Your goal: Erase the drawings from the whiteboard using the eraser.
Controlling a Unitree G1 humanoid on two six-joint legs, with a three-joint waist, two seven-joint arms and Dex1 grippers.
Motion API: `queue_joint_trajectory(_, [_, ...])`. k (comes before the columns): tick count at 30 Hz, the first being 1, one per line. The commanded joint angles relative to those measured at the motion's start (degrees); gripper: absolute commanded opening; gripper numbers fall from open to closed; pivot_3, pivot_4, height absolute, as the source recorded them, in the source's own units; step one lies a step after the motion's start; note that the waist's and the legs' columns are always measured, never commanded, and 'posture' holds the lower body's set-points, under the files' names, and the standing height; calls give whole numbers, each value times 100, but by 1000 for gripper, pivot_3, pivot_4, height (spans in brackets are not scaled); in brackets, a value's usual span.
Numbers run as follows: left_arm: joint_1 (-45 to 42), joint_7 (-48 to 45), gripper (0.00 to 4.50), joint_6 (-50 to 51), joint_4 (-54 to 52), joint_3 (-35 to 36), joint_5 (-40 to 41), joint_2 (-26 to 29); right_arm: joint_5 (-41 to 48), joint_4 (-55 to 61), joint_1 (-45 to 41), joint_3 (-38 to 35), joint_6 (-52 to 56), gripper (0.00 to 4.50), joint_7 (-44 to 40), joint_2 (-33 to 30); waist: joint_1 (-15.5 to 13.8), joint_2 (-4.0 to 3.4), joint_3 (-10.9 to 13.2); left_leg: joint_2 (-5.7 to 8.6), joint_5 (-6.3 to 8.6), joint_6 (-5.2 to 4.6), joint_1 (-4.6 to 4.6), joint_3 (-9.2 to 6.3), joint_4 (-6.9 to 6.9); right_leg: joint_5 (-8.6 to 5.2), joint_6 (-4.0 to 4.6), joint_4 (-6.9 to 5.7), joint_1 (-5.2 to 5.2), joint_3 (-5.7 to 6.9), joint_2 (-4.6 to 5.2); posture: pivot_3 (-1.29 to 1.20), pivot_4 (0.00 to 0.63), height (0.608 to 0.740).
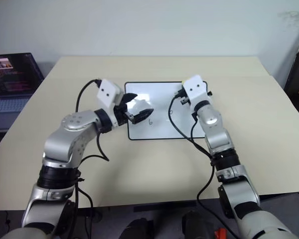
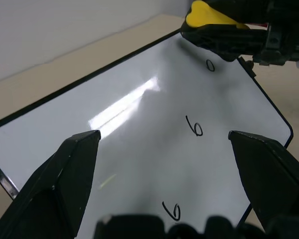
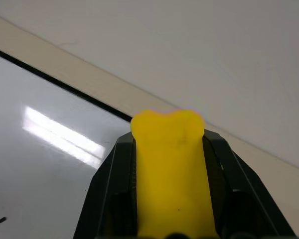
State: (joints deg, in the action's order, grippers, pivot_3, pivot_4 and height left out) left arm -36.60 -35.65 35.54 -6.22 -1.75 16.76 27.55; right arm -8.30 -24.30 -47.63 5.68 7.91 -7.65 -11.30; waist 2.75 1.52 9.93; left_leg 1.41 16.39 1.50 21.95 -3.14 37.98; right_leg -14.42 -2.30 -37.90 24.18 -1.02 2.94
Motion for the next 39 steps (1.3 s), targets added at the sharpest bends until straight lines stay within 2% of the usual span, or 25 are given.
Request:
queue_joint_trajectory(1, [-26,-14,4500,-75,-229,137,71,28,-101,-180,-34,-4,-5,1336,3,-92,-5,-1,0,0,0,0,1,0,-1,0,0,1,0,1,0,0,150,740])
queue_joint_trajectory(10, [-18,-30,4500,-60,-295,143,112,29,32,-63,638,-107,477,1336,-105,-192,-24,2,-4,2,12,-24,-21,-1,8,2,-1,-16,-19,2,0,0,150,740])
queue_joint_trajectory(13, [-16,-28,4500,-54,-314,138,130,26,16,63,844,-27,615,1335,-215,-223,-23,3,-4,3,12,-25,-56,-4,9,4,-2,-16,-55,3,-2,0,150,740])
queue_joint_trajectory(15, [-17,-26,4500,-51,-316,135,141,27,3,154,954,55,760,1335,-341,-229,-22,3,-5,4,14,-28,-112,-3,0,2,-3,-7,-110,2,-5,0,150,740])
queue_joint_trajectory(20, [-13,-16,4500,-35,-329,128,162,35,141,417,1090,71,1183,1335,-651,-146,3,4,-6,-3,11,-28,-119,-2,10,3,-2,-13,-117,-5,-33,0,150,740])
queue_joint_trajectory(30, [-9,1,4500,6,-336,124,175,31,233,758,559,-192,597,1335,-277,67,46,2,-1,-8,9,-28,-110,3,4,5,2,-17,-97,-11,-36,0,150,740])
queue_joint_trajectory(39, [134,17,4500,46,-477,129,194,40,124,103,310,-218,468,1335,-10,-63,13,1,0,-7,14,-21,-72,-2,-9,1,-2,17,-71,-5,-11,0,150,740])
